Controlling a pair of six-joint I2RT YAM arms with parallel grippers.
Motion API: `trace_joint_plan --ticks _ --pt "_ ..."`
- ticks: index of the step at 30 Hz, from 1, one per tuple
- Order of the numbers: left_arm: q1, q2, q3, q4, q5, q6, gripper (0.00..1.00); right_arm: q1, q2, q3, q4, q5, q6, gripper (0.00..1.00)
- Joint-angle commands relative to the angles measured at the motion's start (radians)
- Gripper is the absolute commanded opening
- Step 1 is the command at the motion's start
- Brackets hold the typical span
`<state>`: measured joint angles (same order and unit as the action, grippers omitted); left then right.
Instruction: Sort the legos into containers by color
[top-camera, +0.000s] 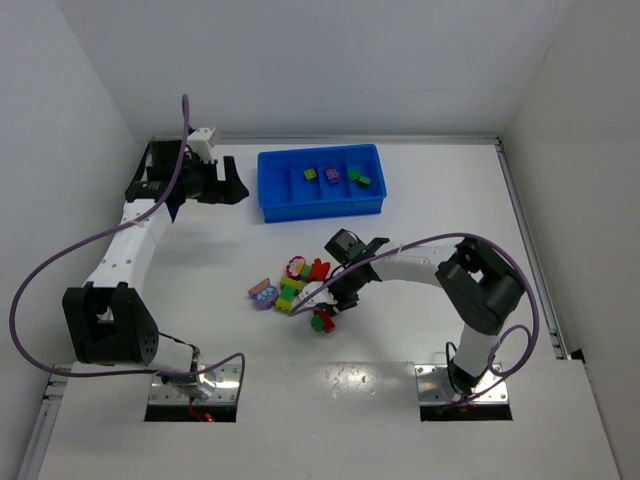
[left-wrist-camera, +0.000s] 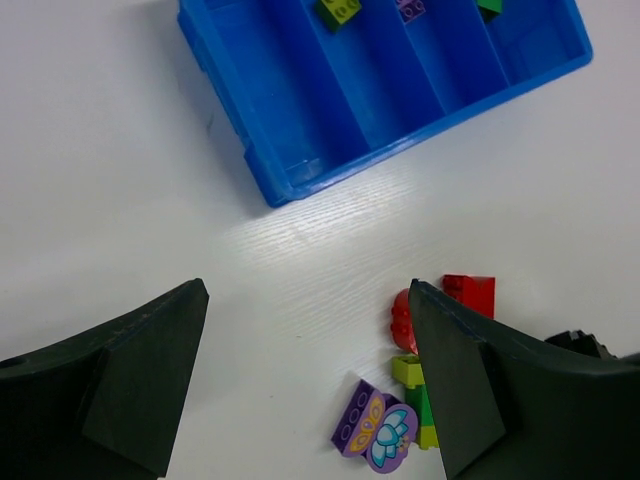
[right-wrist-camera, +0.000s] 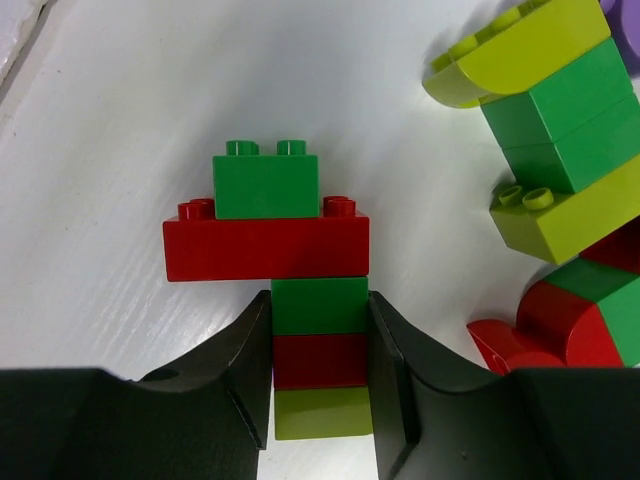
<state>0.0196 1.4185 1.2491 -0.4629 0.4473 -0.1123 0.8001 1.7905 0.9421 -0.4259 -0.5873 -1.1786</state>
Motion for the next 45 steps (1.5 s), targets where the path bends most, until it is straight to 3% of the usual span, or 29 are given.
trace_joint_plan --ticks 1,2,5,9,12,19,25,28,33,40,43,44,45 --pt "0.011 -0.022 -0.030 0.026 0.097 0.006 0.88 -0.012 0.046 0.010 -0.021 0.037 0.104 0.19" --pt "0.011 -0.038 -0.048 0.047 0.135 -0.015 0.88 -0.021 0.020 0.030 -0.011 0.006 0.202 0.12" --pt "0.011 -0.125 -0.169 0.185 0.347 -0.079 0.88 -0.062 -0.040 0.104 0.048 -0.037 0.403 0.04" --pt "-0.050 -0.116 -0.237 0.230 0.587 -0.145 0.85 -0.085 -0.169 0.113 0.215 0.004 0.581 0.00" --pt "-0.102 -0.064 -0.273 0.260 0.683 -0.207 0.82 -0.085 -0.230 0.113 0.308 0.093 0.619 0.00" --pt "-0.196 0.026 -0.228 0.293 0.723 -0.236 0.82 -0.065 -0.313 0.061 0.440 0.246 0.617 0.00" --pt "-0.207 0.089 -0.192 0.293 0.743 -0.245 0.76 -0.065 -0.333 0.041 0.461 0.302 0.603 0.00" --pt "-0.228 0.099 -0.192 0.293 0.743 -0.245 0.76 -0.065 -0.342 0.032 0.470 0.302 0.603 0.00" --pt "-0.248 0.118 -0.183 0.293 0.743 -0.236 0.66 -0.056 -0.342 0.032 0.495 0.325 0.603 0.00" --pt "-0.267 0.128 -0.192 0.293 0.732 -0.236 0.66 -0.056 -0.352 0.032 0.529 0.346 0.613 0.00" --pt "-0.267 0.137 -0.192 0.293 0.723 -0.227 0.53 -0.056 -0.352 0.032 0.529 0.346 0.613 0.00" --pt "-0.267 0.137 -0.192 0.293 0.723 -0.218 0.38 -0.056 -0.352 0.023 0.529 0.356 0.613 0.00" --pt "-0.267 0.137 -0.192 0.293 0.732 -0.217 0.30 -0.056 -0.352 0.023 0.529 0.356 0.613 0.00"
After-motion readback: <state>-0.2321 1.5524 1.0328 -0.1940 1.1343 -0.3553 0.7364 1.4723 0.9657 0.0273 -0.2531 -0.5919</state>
